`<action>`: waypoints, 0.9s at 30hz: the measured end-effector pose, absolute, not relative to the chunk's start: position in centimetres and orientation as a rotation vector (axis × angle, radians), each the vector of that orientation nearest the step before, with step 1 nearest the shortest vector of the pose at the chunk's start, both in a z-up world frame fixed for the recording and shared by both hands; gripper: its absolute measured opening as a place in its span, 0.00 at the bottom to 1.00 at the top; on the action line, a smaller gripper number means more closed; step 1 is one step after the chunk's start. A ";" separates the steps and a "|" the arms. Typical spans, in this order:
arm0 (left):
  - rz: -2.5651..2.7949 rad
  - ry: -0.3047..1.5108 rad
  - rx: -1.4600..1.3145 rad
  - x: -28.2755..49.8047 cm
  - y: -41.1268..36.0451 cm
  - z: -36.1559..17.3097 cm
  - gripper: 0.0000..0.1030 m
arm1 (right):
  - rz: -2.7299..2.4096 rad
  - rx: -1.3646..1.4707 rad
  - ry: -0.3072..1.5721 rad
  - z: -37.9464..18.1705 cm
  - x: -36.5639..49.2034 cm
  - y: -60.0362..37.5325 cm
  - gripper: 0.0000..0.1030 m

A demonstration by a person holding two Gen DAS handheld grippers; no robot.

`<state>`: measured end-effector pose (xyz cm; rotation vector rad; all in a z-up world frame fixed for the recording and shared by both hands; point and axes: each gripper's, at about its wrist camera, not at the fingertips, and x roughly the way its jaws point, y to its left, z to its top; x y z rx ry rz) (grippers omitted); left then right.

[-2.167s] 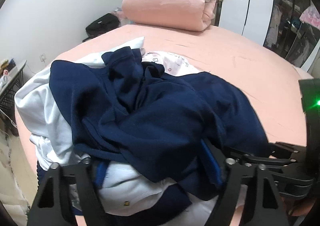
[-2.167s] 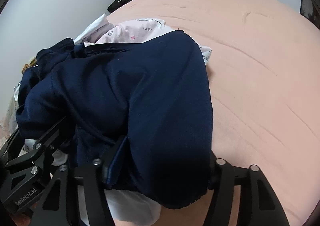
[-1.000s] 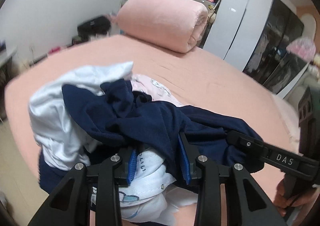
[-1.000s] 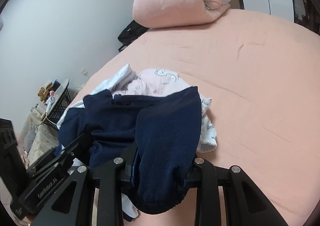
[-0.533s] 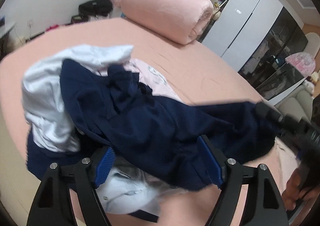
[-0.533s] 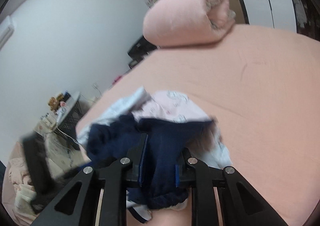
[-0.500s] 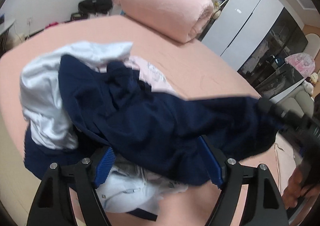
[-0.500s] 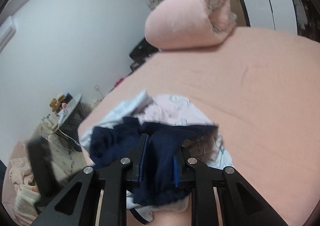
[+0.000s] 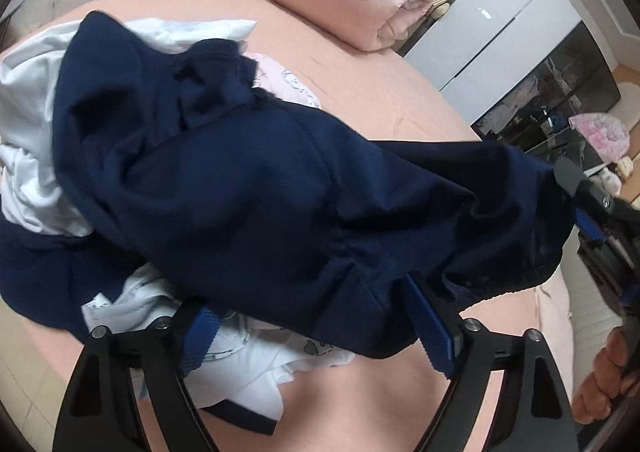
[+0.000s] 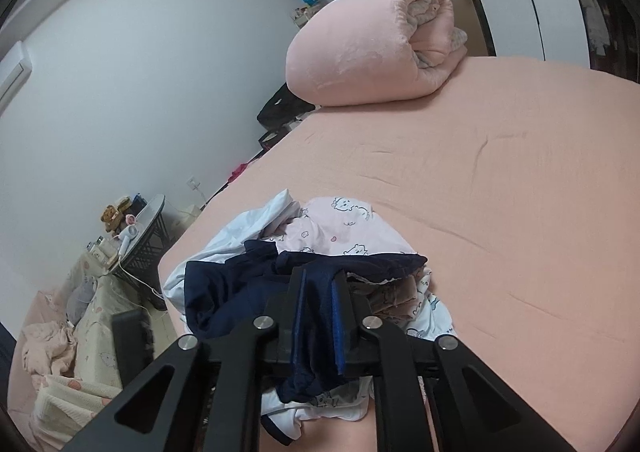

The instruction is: Fold clothes

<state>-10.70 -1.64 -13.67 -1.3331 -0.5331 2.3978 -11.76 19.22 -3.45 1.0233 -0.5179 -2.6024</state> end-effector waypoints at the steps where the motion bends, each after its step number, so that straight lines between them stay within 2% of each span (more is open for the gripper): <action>1: 2.402 -0.526 -1.325 -10.6 -1.4 -13.7 0.84 | -2.598 1.027 -0.522 -3.6 -11.8 19.2 0.08; 8: 2.402 -0.710 -1.245 -11.3 -2.1 -14.1 0.82 | -2.527 1.035 -0.650 -4.1 -12.0 19.6 0.08; 9: 2.405 -0.722 -1.256 -11.5 -2.2 -14.2 0.71 | -2.528 1.039 -0.647 -4.1 -11.9 19.5 0.08; 10: 2.417 -0.713 -1.268 -11.6 -2.3 -14.2 0.51 | -2.530 1.043 -0.639 -4.1 -11.8 19.5 0.08; 12: 2.476 -0.643 -1.305 -11.7 -2.4 -14.1 0.28 | -2.536 1.053 -0.625 -4.2 -11.7 19.3 0.08; 13: 2.493 -0.627 -1.314 -11.8 -2.5 -14.2 0.25 | -2.526 1.062 -0.623 -4.4 -11.6 19.2 0.08; 17: 2.470 -0.664 -1.314 -11.6 -3.3 -14.5 0.22 | -2.479 1.118 -0.665 -6.1 -11.6 18.9 0.08; 22: 2.487 -0.580 -1.293 -11.3 -2.4 -13.7 0.21 | -2.434 1.205 -0.722 -8.4 -11.9 18.8 0.12; 24: 2.490 -0.563 -1.293 -11.2 -2.2 -13.7 0.21 | -2.432 1.241 -0.754 -9.2 -12.0 19.1 0.30; 26: 2.490 -0.557 -1.296 -11.5 -2.4 -13.9 0.21 | -2.444 1.271 -0.785 -10.0 -12.1 19.5 0.77; 27: 2.490 -0.551 -1.296 -11.6 -2.4 -14.0 0.21 | -2.441 1.273 -0.810 -10.3 -12.1 19.7 0.80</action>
